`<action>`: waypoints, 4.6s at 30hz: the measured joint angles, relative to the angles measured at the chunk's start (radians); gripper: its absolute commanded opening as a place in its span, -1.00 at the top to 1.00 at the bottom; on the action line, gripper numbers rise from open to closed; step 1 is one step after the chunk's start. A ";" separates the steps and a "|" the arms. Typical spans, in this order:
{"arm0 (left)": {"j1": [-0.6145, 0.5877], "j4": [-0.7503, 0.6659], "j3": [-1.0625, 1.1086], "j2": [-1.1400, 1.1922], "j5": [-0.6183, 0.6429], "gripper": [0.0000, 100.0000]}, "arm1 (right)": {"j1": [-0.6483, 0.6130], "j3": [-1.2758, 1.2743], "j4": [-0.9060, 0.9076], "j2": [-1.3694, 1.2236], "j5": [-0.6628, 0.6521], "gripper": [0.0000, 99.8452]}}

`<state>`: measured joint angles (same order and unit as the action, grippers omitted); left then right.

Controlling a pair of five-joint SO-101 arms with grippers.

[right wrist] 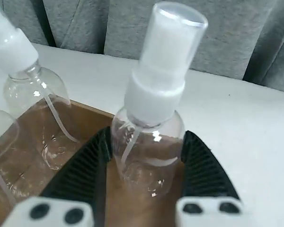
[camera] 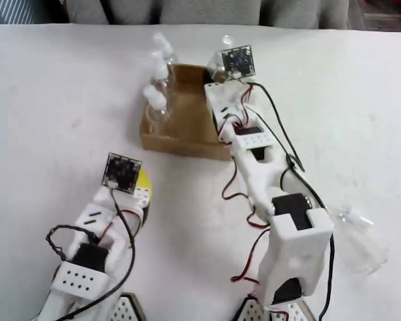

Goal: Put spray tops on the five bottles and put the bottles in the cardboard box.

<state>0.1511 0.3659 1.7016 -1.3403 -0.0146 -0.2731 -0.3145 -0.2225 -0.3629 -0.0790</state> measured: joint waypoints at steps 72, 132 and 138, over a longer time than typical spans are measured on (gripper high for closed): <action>0.000 0.000 0.000 0.000 0.000 0.95 | 0.040 0.089 0.097 -0.084 -0.005 0.72; 0.000 0.000 0.000 0.000 0.000 0.95 | 0.040 0.077 0.187 -0.054 -0.005 0.41; 0.000 0.000 0.000 0.000 0.000 0.95 | 0.040 0.077 0.221 -0.054 -0.005 0.32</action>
<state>0.1511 0.3659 1.7016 -1.3403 -0.0146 -0.2332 -0.2378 -0.0015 -0.4166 -0.0836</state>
